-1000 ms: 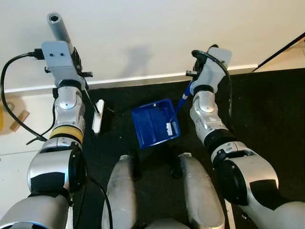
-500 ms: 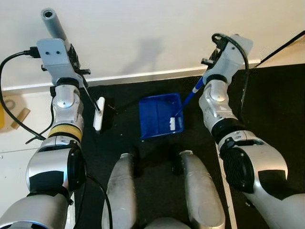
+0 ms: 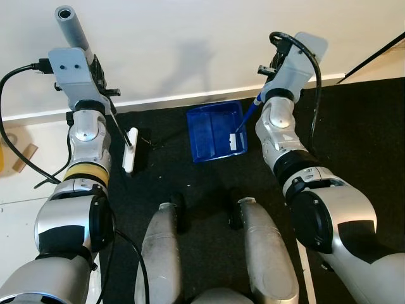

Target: Sweep floor

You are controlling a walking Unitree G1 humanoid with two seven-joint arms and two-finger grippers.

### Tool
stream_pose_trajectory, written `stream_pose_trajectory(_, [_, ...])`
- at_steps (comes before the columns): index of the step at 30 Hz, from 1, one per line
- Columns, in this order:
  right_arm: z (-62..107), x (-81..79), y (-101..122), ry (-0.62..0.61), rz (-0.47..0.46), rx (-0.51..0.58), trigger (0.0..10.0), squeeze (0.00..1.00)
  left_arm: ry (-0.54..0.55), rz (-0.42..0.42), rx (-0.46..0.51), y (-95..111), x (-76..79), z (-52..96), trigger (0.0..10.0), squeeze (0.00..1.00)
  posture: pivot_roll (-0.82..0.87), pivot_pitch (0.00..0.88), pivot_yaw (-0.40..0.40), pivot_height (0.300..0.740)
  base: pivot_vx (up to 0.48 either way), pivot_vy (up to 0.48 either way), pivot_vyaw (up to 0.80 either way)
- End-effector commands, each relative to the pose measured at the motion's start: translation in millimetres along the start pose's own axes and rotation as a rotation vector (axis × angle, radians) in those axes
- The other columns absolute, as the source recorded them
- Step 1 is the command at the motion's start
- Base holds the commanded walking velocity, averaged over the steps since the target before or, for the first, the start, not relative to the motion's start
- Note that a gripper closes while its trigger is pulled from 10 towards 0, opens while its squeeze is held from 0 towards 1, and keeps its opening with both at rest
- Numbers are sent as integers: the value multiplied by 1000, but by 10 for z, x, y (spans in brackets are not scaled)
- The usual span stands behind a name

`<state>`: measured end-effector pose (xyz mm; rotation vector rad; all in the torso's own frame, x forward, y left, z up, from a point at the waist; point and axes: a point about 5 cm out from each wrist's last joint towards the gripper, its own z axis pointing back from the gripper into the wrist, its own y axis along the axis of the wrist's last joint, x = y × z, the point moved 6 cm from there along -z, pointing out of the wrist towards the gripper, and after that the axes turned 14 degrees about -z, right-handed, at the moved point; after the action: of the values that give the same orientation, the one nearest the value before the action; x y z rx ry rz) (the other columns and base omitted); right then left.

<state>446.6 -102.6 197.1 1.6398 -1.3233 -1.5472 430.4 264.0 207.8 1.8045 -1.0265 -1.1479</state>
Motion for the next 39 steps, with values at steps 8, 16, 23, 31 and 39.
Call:
stream_pose_trajectory(8, [255, 210, -458, -57, 2, -143, 10000, 0, -35, 2, -66, -200, 111, 104, 10000, 0, -18, 506, -66, 740, 0, 0, 0])
stream_pose_trajectory(16, [284, 602, -604, -136, 49, -233, 10000, 0, -209, 64, -193, -181, 971, 122, 10000, 0, -20, 497, -65, 740, 0, 0, 0])
stream_pose_trajectory(23, [219, 835, -499, -189, 42, -205, 10000, 0, -242, 230, -157, 204, 1380, 34, 10000, 0, -16, 495, -49, 740, 0, 0, 0])
stream_pose_trajectory(31, [217, 1109, -434, -244, 64, -183, 10000, 0, -223, 564, 47, 1349, 1686, -214, 10000, 0, -3, 484, -39, 740, 0, 0, 0])
stream_pose_trajectory(39, [273, 1138, -484, -251, 60, -189, 10000, 0, -219, 689, 198, 1875, 1353, -428, 10000, 0, 10, 460, -34, 740, 0, 0, 0])
